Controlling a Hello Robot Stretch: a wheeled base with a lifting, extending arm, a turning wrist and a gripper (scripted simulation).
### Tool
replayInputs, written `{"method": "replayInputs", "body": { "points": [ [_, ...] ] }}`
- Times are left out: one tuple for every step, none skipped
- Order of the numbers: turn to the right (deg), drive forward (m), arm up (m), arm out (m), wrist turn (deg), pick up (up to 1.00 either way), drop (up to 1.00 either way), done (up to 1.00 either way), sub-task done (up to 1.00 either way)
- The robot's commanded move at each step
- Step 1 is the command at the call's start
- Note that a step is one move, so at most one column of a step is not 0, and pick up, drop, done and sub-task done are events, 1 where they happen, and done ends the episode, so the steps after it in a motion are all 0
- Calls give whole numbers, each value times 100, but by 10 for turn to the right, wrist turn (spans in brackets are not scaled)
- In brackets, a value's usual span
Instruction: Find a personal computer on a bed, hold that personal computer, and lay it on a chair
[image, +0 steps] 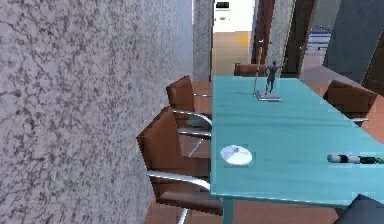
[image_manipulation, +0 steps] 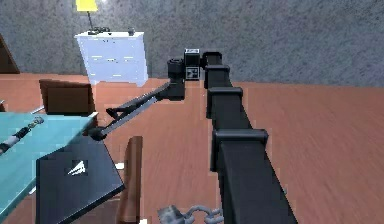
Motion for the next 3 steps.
{"method": "replayInputs", "body": {
  "points": [
    [0,0,0,-10,0,0,0,0,0],
    [0,0,0,0,-390,0,0,0,0],
    [0,0,0,-24,0,0,0,0,0]
  ]
}}
